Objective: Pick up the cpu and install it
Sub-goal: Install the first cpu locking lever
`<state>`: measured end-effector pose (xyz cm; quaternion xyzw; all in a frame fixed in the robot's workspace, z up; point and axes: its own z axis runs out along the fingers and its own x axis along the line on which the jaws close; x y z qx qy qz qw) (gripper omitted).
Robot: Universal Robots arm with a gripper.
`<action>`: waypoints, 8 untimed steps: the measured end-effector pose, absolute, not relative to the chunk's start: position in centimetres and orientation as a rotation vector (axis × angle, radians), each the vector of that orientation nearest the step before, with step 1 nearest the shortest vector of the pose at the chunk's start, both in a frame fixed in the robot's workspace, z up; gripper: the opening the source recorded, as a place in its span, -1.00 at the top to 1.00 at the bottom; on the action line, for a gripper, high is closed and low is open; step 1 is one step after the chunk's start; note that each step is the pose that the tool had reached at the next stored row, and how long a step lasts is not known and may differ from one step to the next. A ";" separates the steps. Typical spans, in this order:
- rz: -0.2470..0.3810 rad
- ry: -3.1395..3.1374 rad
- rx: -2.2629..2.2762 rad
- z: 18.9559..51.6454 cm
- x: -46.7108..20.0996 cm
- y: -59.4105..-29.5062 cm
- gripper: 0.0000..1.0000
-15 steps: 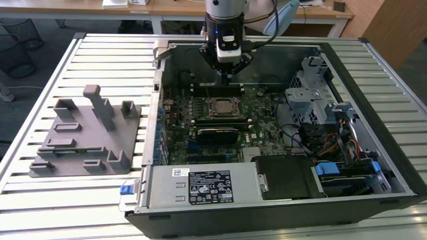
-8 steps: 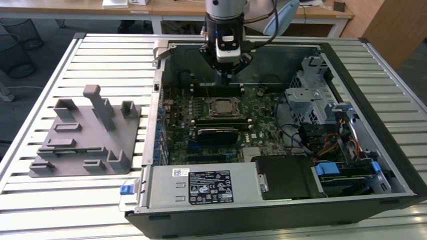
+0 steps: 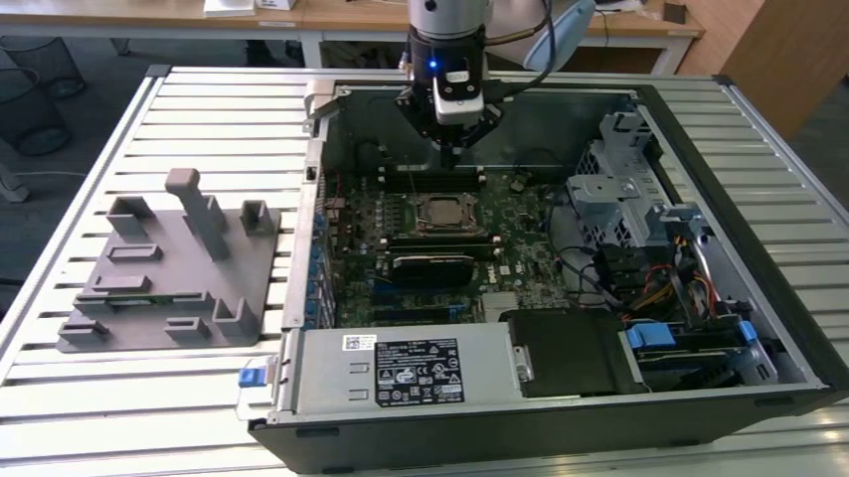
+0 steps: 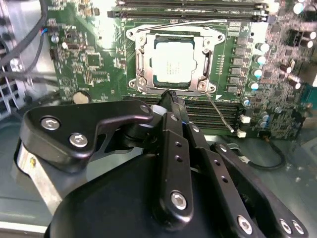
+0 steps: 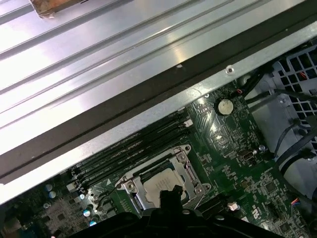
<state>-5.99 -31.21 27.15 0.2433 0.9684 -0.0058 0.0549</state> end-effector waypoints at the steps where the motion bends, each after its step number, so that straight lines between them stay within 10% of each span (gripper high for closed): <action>1: -0.017 2.942 0.734 27.1 -6.0 -31.2 0.79; 8: -0.017 2.942 0.731 27.1 -6.0 -31.2 0.79</action>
